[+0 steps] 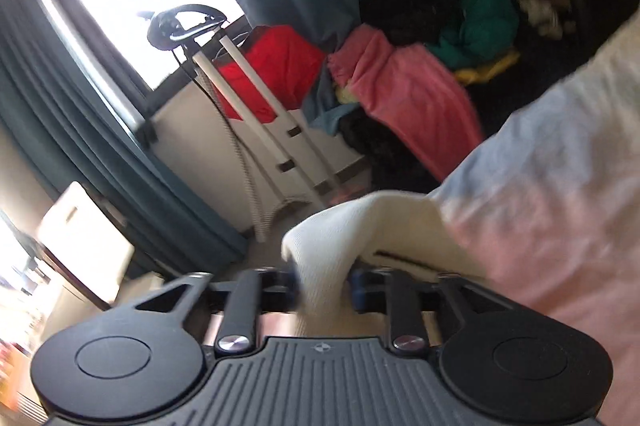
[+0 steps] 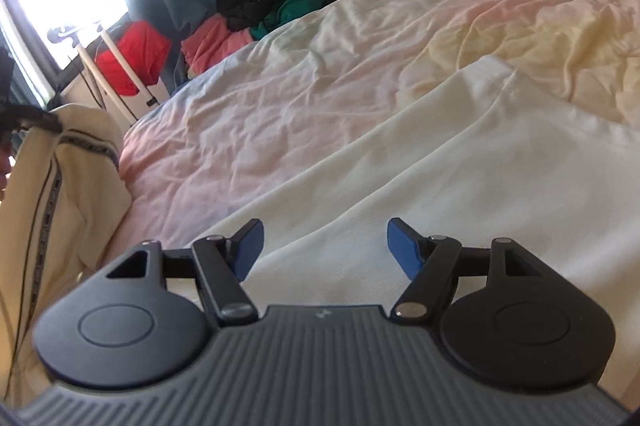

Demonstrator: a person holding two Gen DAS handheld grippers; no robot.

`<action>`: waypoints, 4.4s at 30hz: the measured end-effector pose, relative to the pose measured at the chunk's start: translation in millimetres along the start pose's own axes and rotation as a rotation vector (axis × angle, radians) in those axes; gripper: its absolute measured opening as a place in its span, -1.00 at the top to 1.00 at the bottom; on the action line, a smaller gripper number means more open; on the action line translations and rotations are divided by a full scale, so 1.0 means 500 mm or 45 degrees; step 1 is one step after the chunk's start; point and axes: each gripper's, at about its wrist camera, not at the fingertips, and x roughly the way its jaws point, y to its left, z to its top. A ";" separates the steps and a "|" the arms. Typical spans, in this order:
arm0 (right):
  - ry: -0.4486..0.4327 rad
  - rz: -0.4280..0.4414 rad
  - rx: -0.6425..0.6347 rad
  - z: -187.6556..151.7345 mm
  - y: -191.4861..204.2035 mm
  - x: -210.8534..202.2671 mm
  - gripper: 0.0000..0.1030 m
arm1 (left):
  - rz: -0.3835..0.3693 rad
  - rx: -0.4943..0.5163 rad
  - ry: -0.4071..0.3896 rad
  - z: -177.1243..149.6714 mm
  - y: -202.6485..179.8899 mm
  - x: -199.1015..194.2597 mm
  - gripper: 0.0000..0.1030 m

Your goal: Fold clothes

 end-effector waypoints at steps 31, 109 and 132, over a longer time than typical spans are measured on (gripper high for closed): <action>-0.166 0.308 -0.777 -0.130 0.187 -0.183 -0.35 | -0.166 -0.812 -0.148 -0.598 0.096 -0.623 -0.51; 0.137 -0.056 -0.297 0.067 0.023 -0.148 -0.39 | -0.547 -0.896 -0.079 -0.638 0.075 -0.460 -0.52; -0.052 -0.147 0.030 -0.027 -0.011 -0.130 -0.40 | -0.659 -0.298 -0.106 -0.278 -0.004 -0.232 -0.62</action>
